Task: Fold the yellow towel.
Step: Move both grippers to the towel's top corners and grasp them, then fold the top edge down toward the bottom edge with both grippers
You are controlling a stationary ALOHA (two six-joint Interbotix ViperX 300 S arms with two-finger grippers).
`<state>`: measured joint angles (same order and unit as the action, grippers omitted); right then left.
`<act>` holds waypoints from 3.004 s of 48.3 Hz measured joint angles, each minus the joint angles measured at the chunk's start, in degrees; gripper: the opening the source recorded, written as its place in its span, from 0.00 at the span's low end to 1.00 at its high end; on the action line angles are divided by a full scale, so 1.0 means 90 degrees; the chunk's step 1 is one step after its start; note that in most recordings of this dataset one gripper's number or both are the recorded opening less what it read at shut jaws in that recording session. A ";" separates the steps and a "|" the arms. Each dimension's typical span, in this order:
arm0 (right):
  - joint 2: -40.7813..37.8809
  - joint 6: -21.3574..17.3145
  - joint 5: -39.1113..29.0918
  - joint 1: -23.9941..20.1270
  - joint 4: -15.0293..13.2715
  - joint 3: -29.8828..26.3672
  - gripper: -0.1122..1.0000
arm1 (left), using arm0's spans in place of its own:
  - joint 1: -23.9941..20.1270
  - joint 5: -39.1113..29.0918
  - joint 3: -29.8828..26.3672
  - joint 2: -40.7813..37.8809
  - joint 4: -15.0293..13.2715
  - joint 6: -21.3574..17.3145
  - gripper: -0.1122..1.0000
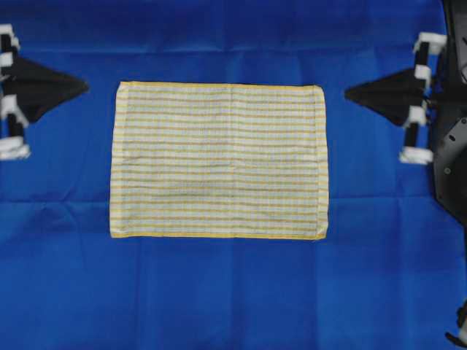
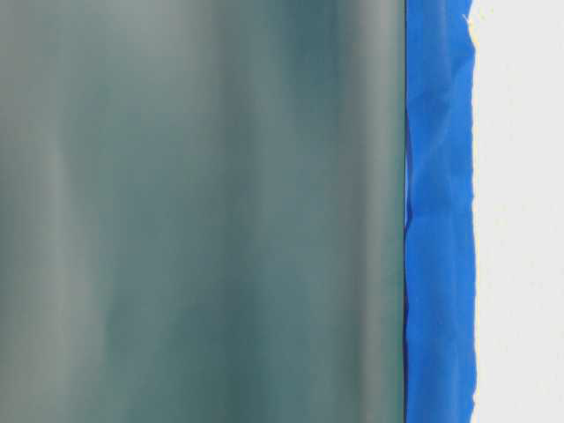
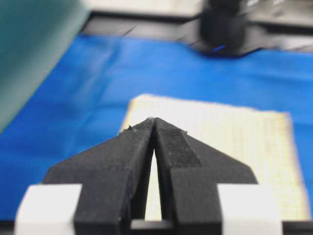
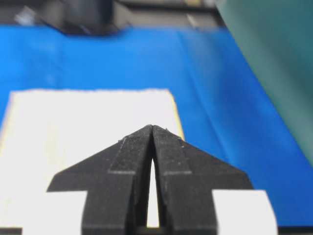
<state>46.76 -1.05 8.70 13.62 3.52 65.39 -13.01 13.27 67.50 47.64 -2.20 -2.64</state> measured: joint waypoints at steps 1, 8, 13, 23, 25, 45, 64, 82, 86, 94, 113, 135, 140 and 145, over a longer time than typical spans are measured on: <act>-0.0068 0.0000 -0.0020 0.0088 0.0039 0.0010 0.10 | -0.0078 0.0010 0.0000 -0.0078 0.0000 0.0000 0.10; -0.0762 0.0000 -0.0068 0.0693 0.0225 -0.0010 0.12 | -0.0645 0.0010 -0.0010 -0.0791 0.0010 0.0000 0.12; -0.1377 0.0000 -0.0098 0.1006 0.0322 -0.0088 0.32 | -0.0928 0.0049 -0.0020 -0.1377 0.0000 0.0000 0.30; -0.2676 0.0000 -0.0078 0.1406 0.0391 -0.0283 0.77 | -0.1201 0.0391 -0.0107 -0.2568 0.0000 0.0000 0.83; -0.2920 0.0000 -0.0039 0.1455 0.0391 -0.0313 0.75 | -0.1250 0.0449 -0.0127 -0.2783 0.0000 0.0000 0.89; -0.4648 0.0000 0.0410 0.1738 0.0400 -0.0537 0.69 | -0.1689 0.1230 -0.0225 -0.4355 0.0000 0.0000 0.81; -0.5215 -0.0020 0.0684 0.1748 0.0508 -0.0596 0.53 | -0.1699 0.1455 -0.0400 -0.5420 -0.0010 0.0000 0.66; -0.5215 0.0000 0.0693 0.1621 0.0527 -0.0605 0.13 | -0.1650 0.1484 -0.0479 -0.5703 -0.0010 0.0010 0.12; -0.5225 -0.0039 0.0693 0.1602 0.0615 -0.0605 0.13 | -0.1660 0.1475 -0.0479 -0.5693 0.0000 0.0000 0.12; -0.5107 -0.0068 0.0684 0.1592 0.0703 -0.0576 0.13 | -0.1689 0.1230 -0.0488 -0.5508 -0.0010 -0.0049 0.12; -0.4258 -0.0068 0.0244 0.1582 0.0752 -0.0537 0.13 | -0.1826 0.0117 -0.0645 -0.4189 -0.0010 -0.0430 0.12; -0.4053 -0.0068 0.0068 0.1484 0.0771 -0.0439 0.13 | -0.1514 -0.0078 -0.0547 -0.3984 -0.0039 -0.0234 0.12; -0.3867 -0.0107 0.0039 0.1172 0.0889 -0.0313 0.13 | -0.1201 -0.0098 -0.0400 -0.3867 -0.0059 -0.0049 0.12; -0.3623 -0.0195 0.0020 0.0791 0.0996 -0.0156 0.13 | -0.0781 -0.0098 -0.0166 -0.3652 -0.0078 0.0303 0.12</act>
<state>14.15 -2.81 8.88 20.74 12.48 63.98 -20.04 12.39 66.01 14.77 -2.90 0.09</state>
